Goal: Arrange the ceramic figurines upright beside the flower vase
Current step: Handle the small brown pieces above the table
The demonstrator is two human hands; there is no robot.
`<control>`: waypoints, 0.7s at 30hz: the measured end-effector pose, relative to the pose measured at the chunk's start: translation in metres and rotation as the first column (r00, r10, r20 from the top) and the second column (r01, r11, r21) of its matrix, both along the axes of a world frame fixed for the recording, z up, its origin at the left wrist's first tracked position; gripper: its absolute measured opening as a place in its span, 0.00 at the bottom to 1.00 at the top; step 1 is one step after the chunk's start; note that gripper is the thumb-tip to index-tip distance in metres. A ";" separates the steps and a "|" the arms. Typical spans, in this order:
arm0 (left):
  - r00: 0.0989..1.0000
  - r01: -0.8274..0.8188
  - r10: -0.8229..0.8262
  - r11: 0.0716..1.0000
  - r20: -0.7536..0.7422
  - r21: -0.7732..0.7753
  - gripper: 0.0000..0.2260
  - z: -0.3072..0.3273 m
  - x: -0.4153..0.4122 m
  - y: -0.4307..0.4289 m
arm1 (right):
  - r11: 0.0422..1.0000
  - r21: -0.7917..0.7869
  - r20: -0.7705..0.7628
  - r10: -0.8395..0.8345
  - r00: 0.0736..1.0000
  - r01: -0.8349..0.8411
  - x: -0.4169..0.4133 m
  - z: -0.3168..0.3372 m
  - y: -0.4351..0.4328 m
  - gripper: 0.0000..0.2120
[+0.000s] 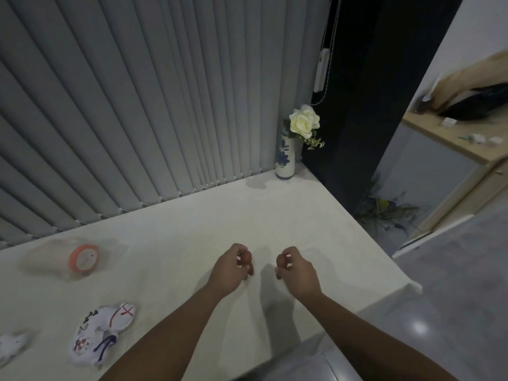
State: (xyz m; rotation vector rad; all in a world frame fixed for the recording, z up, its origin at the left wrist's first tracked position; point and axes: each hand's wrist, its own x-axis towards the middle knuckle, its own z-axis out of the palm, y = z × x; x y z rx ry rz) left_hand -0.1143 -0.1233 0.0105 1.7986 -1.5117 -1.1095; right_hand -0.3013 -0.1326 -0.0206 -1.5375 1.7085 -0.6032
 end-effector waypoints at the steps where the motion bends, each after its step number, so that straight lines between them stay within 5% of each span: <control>1: 1.000 0.024 -0.024 1.000 0.005 -0.007 0.15 0.000 -0.002 -0.007 | 1.000 -0.001 -0.005 -0.010 1.000 0.010 -0.001 0.001 -0.006 0.11; 21: 0.946 0.286 -0.281 0.958 0.159 -0.005 0.16 -0.031 -0.032 -0.092 | 1.000 -0.019 -0.119 -0.021 0.993 0.018 -0.007 -0.018 -0.062 0.09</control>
